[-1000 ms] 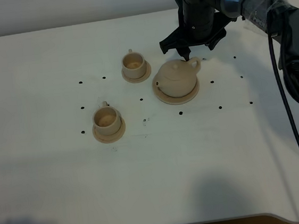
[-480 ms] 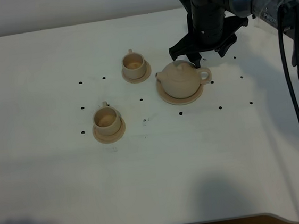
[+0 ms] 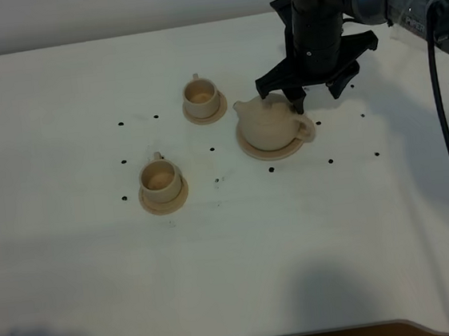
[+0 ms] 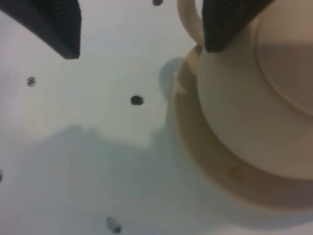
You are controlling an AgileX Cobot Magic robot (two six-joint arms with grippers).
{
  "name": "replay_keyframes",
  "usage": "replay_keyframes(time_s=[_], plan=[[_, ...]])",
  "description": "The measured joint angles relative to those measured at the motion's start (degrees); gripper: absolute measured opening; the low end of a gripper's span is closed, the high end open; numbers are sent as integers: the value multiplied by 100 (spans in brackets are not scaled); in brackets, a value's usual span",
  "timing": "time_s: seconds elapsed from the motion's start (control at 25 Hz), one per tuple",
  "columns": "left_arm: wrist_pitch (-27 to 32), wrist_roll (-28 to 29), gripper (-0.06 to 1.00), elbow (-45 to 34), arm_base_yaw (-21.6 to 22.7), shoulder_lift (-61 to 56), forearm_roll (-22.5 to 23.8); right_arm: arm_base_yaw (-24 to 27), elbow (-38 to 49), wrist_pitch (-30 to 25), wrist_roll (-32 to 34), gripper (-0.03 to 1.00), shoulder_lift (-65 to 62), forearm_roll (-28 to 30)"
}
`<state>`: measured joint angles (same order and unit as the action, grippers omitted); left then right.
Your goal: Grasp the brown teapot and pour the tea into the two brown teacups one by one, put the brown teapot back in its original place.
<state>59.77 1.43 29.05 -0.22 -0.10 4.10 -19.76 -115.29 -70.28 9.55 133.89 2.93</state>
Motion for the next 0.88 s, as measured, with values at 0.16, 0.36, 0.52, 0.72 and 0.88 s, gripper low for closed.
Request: replay_keyframes(time_s=[0.16,0.36,0.52,0.72,0.88], plan=[[0,0,53,0,0,0,0,-40,0,0,-85,55,-10,14],[0,0,53,0,0,0,0,-52,36,12,-245,55,-10,273],[0,-11,53,0,0,0,0,-6,36,24,-498,55,-10,464],[0,-21,53,0,0,0,0,71,36,24,-1126,55,-10,520],[0,-35,53,0,0,0,0,71,41,24,-1801,55,-82,514]])
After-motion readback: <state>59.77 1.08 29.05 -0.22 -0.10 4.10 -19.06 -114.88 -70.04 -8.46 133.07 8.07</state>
